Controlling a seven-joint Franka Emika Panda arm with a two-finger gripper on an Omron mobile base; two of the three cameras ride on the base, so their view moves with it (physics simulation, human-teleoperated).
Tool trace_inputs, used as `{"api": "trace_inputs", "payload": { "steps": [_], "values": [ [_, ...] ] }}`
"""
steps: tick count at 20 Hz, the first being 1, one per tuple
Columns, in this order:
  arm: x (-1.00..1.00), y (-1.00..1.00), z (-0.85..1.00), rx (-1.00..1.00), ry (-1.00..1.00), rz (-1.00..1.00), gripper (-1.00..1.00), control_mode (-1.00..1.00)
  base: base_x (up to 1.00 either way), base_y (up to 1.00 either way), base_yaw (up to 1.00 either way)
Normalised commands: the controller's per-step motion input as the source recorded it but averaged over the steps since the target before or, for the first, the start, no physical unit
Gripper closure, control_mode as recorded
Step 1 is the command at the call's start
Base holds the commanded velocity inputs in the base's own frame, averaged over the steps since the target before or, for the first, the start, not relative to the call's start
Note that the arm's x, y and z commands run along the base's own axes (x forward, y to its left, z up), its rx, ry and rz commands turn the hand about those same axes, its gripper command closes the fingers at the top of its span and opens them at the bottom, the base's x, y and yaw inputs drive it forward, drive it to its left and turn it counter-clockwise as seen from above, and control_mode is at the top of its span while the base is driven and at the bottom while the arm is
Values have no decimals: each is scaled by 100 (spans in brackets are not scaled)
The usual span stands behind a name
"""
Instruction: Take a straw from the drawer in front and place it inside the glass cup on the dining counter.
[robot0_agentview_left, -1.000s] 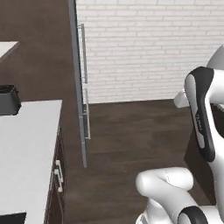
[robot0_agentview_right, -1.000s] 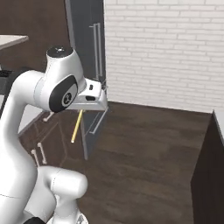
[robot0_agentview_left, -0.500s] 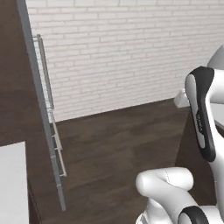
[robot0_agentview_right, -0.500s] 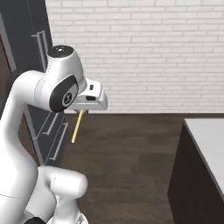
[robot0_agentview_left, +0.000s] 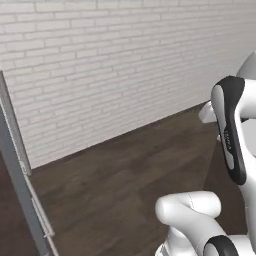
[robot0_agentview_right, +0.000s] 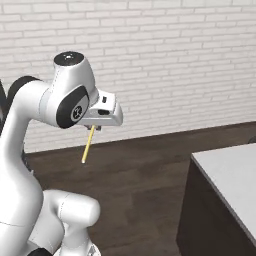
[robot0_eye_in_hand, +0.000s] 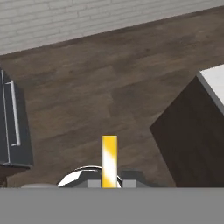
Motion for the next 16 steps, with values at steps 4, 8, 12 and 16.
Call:
{"api": "trace_inputs", "payload": {
  "steps": [4, 8, 12, 16],
  "values": [
    [0, 0, 0, 0, 0, 0, 100, 100, 100, 0, -43],
    [0, 0, 0, 0, 0, 0, 100, 100, 100, 0, -42],
    [0, 0, 0, 0, 0, 0, 100, 100, 100, 3, -42],
    [0, 0, 0, 0, 0, 0, 100, 100, 100, 10, -42]
  ]
}}
